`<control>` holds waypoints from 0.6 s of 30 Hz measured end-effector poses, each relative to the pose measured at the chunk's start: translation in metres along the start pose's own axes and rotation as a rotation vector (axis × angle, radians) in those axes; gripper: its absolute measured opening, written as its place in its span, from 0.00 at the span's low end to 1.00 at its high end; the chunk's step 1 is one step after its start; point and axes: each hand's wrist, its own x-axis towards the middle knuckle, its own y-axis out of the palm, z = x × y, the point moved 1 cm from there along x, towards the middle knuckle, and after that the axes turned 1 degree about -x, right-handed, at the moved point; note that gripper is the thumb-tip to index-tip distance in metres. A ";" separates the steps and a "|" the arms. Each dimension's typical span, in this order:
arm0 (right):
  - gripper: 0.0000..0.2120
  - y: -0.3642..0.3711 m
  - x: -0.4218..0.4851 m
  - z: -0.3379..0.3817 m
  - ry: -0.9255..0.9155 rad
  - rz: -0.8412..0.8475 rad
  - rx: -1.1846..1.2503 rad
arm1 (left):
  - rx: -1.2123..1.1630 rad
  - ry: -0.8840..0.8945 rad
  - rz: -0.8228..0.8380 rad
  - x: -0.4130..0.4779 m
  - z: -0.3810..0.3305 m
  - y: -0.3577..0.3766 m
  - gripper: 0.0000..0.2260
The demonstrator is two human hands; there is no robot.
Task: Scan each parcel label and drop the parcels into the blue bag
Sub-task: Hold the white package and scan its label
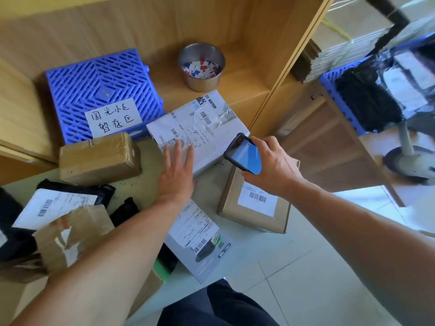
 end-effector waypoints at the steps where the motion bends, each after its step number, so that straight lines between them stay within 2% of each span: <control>1: 0.44 0.001 0.000 0.000 0.000 0.005 -0.004 | -0.016 0.004 -0.011 0.001 0.002 0.001 0.41; 5: 0.44 -0.001 0.004 0.004 -0.016 -0.014 -0.009 | -0.052 0.045 -0.057 0.008 0.014 -0.002 0.37; 11: 0.43 -0.013 0.009 0.012 -0.020 -0.043 -0.003 | -0.036 0.126 -0.070 0.006 0.025 -0.022 0.37; 18: 0.42 -0.033 0.009 0.013 -0.017 -0.061 -0.031 | 0.023 0.215 -0.160 0.001 0.024 -0.041 0.29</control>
